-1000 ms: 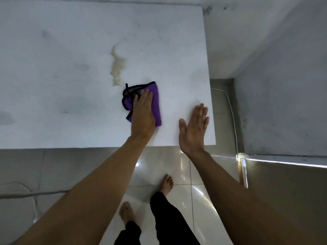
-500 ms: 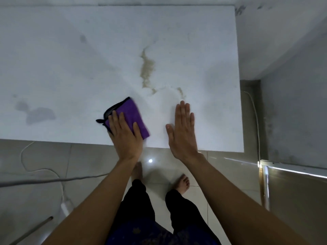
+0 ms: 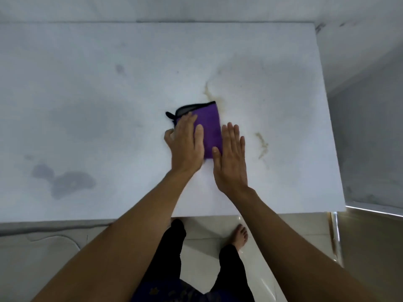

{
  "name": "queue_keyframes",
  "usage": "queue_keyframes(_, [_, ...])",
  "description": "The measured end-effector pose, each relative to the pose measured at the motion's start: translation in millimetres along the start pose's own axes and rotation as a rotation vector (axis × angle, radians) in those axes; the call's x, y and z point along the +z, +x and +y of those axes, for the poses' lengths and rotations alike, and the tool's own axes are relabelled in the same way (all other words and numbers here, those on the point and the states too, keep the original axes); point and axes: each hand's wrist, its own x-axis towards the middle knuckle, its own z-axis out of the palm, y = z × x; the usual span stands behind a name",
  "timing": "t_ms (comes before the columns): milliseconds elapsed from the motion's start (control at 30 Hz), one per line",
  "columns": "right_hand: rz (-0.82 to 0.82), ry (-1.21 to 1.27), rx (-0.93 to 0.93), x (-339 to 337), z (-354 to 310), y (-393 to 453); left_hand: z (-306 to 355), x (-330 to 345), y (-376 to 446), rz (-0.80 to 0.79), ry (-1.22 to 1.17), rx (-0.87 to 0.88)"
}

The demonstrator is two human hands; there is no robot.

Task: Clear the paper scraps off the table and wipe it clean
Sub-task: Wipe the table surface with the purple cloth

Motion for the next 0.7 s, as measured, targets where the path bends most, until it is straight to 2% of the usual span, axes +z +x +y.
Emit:
queue_keyframes(33, [0.013,-0.03,-0.026,5,-11,11,-11,-12,0,0.077,-0.057,0.024])
queue_keyframes(100, [0.009,-0.11,-0.074,20,-32,36,-46,-37,5,0.143,-0.017,0.098])
queue_keyframes(233, [-0.071,-0.266,-0.12,50,-52,64,-112,-67,32,0.034,0.252,0.149])
queue_keyframes(333, [-0.089,-0.318,-0.191,53,-36,65,-126,-71,56,-0.017,0.333,0.18])
queue_keyframes(400, [-0.023,-0.282,-0.169,42,-11,64,-126,-68,71,-0.04,0.346,0.236])
queue_keyframes(500, [0.147,-0.213,-0.001,7,27,66,-123,-56,83,-0.114,0.395,0.326])
queue_keyframes(567, [0.174,-0.161,0.155,-11,27,63,-124,-51,81,-0.128,0.42,0.339])
queue_keyframes(600, [0.213,-0.134,0.174,-13,20,60,-125,-50,80,-0.12,0.413,0.336])
queue_keyframes(667, [0.302,-0.083,0.067,-2,-10,57,-125,-50,79,-0.1,0.383,0.335])
queue_keyframes(700, [0.295,-0.06,-0.011,12,-28,54,-126,-51,79,-0.092,0.366,0.342])
